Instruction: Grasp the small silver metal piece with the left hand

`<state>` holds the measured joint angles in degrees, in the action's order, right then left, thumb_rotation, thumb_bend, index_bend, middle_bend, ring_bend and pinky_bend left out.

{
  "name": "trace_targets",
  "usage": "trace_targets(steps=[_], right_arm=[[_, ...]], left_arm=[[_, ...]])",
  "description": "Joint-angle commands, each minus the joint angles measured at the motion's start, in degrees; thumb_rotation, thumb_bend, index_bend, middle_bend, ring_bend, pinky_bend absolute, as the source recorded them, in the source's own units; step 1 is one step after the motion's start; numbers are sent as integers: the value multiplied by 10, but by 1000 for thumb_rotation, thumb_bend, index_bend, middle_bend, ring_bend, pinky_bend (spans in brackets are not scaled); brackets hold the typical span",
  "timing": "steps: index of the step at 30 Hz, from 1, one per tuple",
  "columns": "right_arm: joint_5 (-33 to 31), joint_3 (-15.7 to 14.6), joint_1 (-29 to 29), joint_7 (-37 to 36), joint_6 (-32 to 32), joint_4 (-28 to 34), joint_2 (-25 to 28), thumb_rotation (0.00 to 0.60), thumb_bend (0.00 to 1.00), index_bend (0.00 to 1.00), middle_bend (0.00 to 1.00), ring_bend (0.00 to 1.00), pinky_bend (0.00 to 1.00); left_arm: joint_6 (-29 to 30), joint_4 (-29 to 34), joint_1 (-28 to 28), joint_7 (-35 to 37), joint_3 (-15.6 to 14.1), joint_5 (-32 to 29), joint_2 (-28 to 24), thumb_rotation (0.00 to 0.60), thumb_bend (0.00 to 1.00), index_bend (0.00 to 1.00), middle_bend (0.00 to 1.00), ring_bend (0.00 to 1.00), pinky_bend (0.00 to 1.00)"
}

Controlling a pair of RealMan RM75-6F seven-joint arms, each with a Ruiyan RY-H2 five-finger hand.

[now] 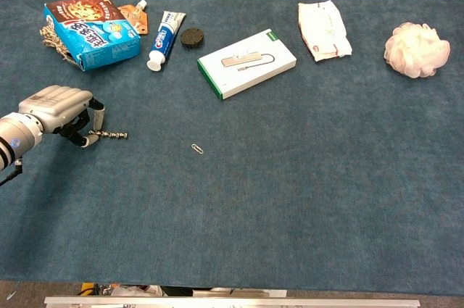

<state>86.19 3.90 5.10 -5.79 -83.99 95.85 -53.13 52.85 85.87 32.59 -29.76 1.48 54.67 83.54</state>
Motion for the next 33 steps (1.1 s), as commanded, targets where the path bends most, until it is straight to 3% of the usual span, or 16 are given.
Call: trace_targets(steps=[1,22,33], right_arm=[[1,0,-1,-1,-1,-1,0,600,238,351,402,324,476],[17,-1,-15,-24,-30,-13,1,600,237,351,402,324,476],[18,-3,-19,-32,-35,-18,2,600,237,351,402,324,476]], left_arm=[[5,8,1,-1,-1,4,-4,600,345,559,881,871,1000],[73,171,14,-44,-2,87,-74,600,344,572,884,873,1000],[69,199,42,-86,10,67,-36,600,344,571,884,873,1000]])
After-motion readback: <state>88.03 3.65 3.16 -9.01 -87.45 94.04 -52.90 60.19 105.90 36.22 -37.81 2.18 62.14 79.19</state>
